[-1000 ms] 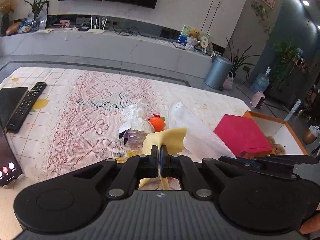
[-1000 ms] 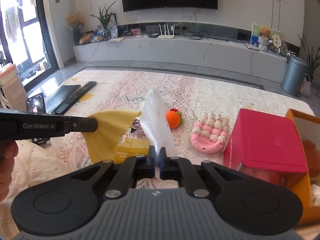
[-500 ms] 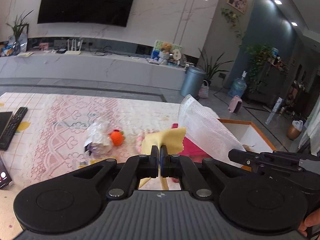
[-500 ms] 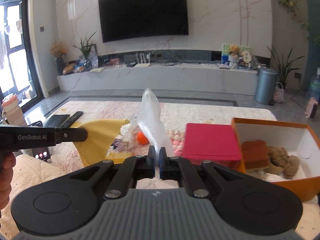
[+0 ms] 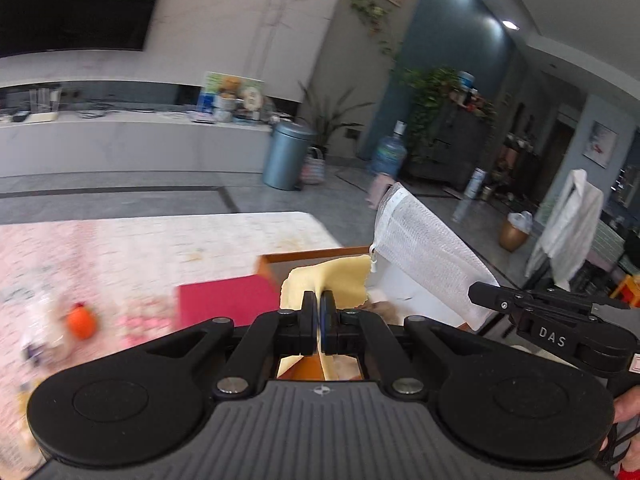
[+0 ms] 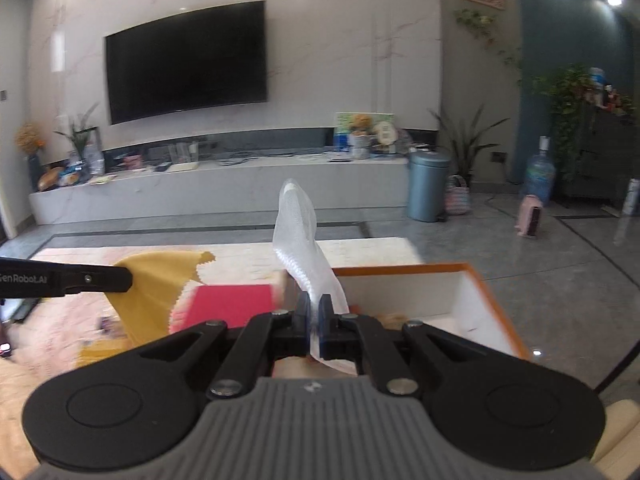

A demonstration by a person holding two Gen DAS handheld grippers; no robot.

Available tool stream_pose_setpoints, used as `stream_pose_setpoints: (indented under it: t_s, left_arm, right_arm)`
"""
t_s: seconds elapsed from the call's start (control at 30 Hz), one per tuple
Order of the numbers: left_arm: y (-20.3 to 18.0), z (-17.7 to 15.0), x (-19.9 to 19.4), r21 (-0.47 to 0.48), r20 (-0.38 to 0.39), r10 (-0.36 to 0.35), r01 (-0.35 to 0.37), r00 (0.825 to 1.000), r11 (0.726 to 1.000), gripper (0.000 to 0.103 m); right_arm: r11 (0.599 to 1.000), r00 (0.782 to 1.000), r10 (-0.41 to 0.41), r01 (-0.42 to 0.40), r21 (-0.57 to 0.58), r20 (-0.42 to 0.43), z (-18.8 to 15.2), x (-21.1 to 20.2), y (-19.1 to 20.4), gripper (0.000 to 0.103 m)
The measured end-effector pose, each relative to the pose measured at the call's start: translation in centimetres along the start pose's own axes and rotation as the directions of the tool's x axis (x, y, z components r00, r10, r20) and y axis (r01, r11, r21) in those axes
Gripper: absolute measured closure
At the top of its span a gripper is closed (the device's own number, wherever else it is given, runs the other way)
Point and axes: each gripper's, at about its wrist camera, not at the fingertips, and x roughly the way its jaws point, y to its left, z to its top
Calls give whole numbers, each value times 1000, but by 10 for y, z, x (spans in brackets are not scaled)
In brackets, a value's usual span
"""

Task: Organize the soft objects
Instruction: 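Carry the yellow cloth and clear bag into the orange box and open both tools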

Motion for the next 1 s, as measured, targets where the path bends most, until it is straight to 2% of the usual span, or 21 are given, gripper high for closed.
stream_pose_setpoints:
  t_s: [0.13, 0.23, 0.33, 0.43, 0.63, 0.87, 0.93, 1.0]
  left_arm:
    - [-18, 9, 45, 27, -43, -26, 27, 999, 999, 102]
    - [-27, 9, 79, 34, -103, -27, 31, 994, 999, 102]
    - [-31, 6, 114, 42, -178, -35, 43, 983, 998, 102]
    - [-32, -3, 143, 73, -272, 1, 20, 962, 997, 102]
    - [-34, -21, 181, 121, -423, 50, 2, 905, 993, 102]
    - [-40, -33, 203, 179, -508, 104, -14, 855, 984, 101]
    - [-40, -34, 206, 184, -520, 113, -18, 847, 983, 100]
    - [-43, -34, 207, 209, -513, 131, -24, 848, 978, 99]
  right_arm:
    - [999, 998, -42, 44, 32, -52, 7, 23, -39, 102]
    - [996, 993, -62, 68, 57, -105, 6, 45, -67, 102]
    - [993, 983, -91, 102, 63, -157, 2, 70, -88, 102]
    - [989, 970, -96, 119, 89, -224, -5, 99, -108, 102]
    - [978, 924, -122, 174, 112, -363, -25, 145, -129, 102]
    - [976, 868, -122, 193, 101, -481, -36, 179, -135, 101]
    - [977, 848, -116, 191, 94, -517, -37, 188, -135, 100]
    - [978, 822, -106, 187, 89, -559, -39, 198, -135, 98]
